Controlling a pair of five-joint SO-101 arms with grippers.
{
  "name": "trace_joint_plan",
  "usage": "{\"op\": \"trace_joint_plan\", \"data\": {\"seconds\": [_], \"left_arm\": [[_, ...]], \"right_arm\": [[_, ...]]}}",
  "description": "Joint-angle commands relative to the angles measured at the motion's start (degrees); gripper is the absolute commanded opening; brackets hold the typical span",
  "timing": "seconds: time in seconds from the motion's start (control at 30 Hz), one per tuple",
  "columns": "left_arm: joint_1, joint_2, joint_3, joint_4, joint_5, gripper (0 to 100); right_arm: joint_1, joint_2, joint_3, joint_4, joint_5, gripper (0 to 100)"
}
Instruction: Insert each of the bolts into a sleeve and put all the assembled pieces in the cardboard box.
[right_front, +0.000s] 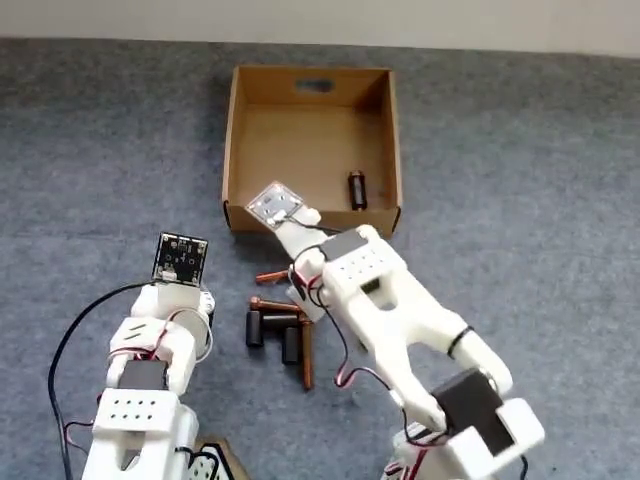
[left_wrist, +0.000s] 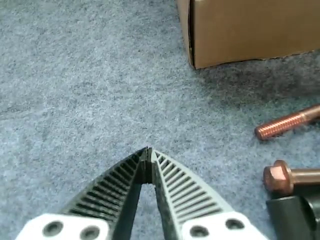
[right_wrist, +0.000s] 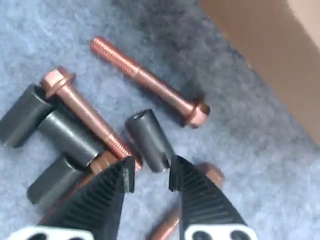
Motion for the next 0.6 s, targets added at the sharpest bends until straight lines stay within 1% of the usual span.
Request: {"op": "trace_joint_plan", "data": {"seconds": [0.0, 0.27, 0.47, 0.57], "left_arm": [[1.01, -0.40, -0.40, -1.14, -0.26, 1], [1.01, -0.40, -0.40, -1.14, -0.26, 1], [1.01, -0.40, -0.40, -1.14, -0.26, 1], [1.01, -0.40, -0.40, -1.14, -0.26, 1]], "right_arm": [[-0.48, 1.45, -3.91, -0.48, 0.79, 11.5], [-0.48, 6.02, -4.44, -0.84, 0.97, 11.6], [-0.40, 9.27, -4.44, -4.44, 0.88, 11.6], [-0.13, 9.27, -4.53, -5.14, 0.44, 9.5]]}}
